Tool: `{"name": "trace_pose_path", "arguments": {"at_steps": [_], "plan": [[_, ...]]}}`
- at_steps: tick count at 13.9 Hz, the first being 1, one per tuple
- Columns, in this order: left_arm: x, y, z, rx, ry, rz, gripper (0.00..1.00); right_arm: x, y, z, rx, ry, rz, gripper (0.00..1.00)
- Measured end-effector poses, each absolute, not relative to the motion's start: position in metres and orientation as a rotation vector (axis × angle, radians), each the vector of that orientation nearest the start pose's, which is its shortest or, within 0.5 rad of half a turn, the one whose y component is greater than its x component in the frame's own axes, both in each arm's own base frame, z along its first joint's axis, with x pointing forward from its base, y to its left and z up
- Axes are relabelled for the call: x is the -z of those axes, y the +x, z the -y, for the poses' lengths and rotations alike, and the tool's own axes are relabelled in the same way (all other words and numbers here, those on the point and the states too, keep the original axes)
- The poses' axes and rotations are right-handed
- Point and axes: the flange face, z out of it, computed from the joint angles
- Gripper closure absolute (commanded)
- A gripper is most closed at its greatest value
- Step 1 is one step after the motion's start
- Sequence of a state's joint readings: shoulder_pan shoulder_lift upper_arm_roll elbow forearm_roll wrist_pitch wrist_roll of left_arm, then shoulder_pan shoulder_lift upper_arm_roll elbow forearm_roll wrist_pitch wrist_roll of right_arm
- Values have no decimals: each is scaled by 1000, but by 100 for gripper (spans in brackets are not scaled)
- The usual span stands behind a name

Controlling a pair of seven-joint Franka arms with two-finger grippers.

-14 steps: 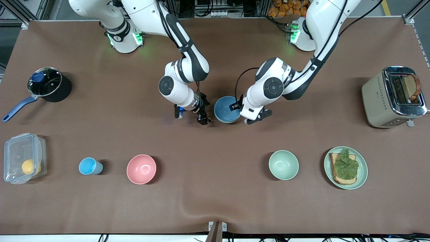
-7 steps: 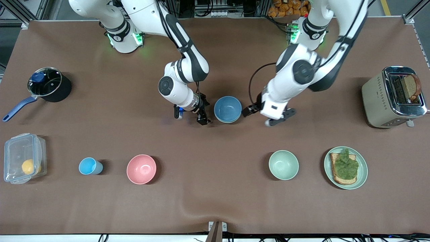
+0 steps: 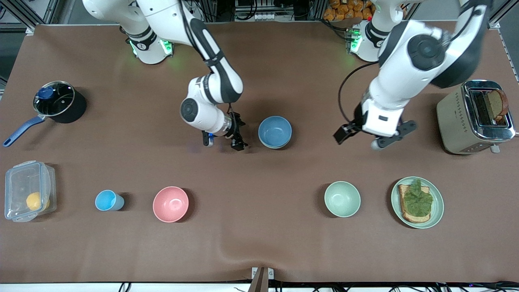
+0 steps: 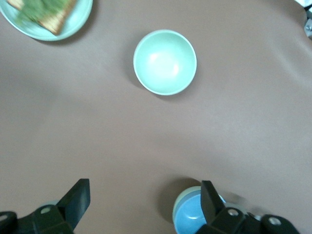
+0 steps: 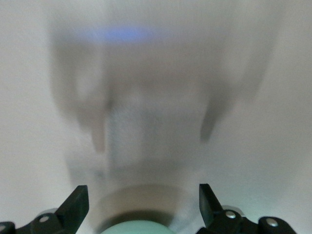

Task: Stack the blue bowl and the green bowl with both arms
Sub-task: 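Open the left gripper and withdraw it while the right gripper releases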

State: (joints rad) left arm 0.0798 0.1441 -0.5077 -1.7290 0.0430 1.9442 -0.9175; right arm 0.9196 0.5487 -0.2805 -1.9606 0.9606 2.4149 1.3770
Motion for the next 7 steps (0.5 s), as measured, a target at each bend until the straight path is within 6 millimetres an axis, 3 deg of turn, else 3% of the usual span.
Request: {"name": "trace_pose_path", "arguments": {"at_steps": [3,7], "plan": [[-536,575,200,102,-3128,663,0,-228,499,-333,-693,-2185,-1870,0],[-565,575,162,96,-3114,590,0,-265,514,-284,-818,-2258,-1856,0]]}}
